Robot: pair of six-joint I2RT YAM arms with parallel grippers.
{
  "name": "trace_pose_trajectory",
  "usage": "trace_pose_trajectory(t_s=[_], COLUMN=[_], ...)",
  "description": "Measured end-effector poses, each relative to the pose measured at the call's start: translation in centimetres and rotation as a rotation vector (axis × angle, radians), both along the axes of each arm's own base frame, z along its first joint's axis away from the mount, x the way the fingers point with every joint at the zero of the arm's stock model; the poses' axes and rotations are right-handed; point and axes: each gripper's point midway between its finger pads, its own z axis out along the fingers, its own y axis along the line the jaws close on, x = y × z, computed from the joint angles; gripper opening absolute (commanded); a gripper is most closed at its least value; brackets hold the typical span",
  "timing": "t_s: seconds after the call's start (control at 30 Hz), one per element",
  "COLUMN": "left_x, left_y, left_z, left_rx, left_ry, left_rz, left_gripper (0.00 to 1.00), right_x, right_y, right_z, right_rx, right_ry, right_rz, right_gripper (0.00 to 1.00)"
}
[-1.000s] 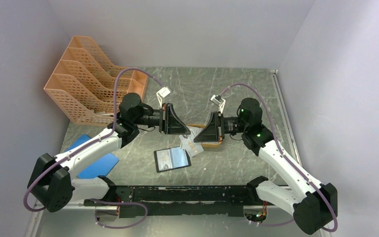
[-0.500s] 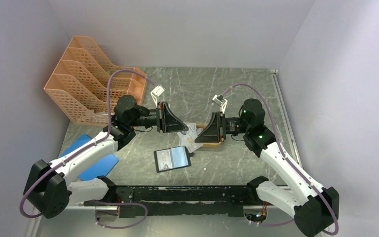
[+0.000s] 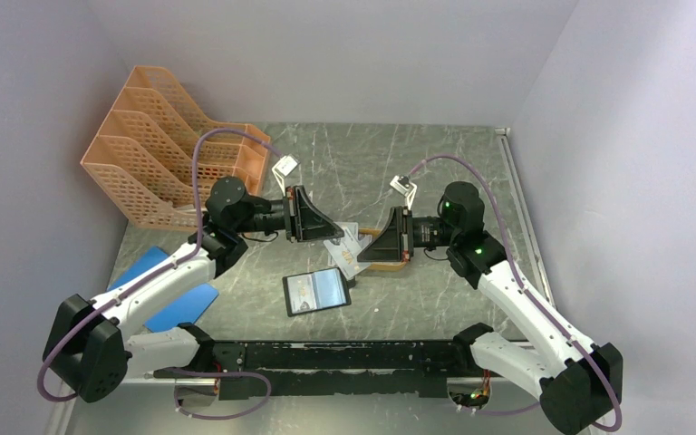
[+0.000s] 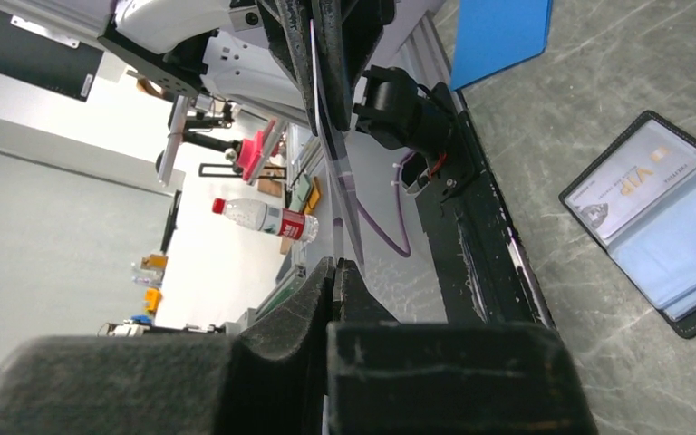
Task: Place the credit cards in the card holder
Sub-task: Place the credit card in the storage box.
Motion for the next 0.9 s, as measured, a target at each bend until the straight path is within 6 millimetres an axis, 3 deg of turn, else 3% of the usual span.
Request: trace_pose_trajectory(t_s=[0.5, 0.73, 0.9], left_x=[1.7, 2.7, 3.9], left_y=[-0.5, -1.0, -0.8], left_z=[-3.6, -4.2, -4.2], left_rx=[-0.035, -0.059, -0.086], left_ry=[0.204, 0.255, 0.275], left_rz=[0.004, -0.004, 0.02], left_gripper=[0.06, 0.14, 0.13], right_x=[1.3, 2.1, 1.8], right_y=[-0.5, -0.9, -1.0], right_z=[-3.2, -3.9, -4.5], right_rx=[-0.122, -0.172, -0.191], right_ry=[-0.02, -0.04, -0.01], right_rz=[-0.095, -0.139, -0.136], right_gripper=[0.0, 0.0, 0.0])
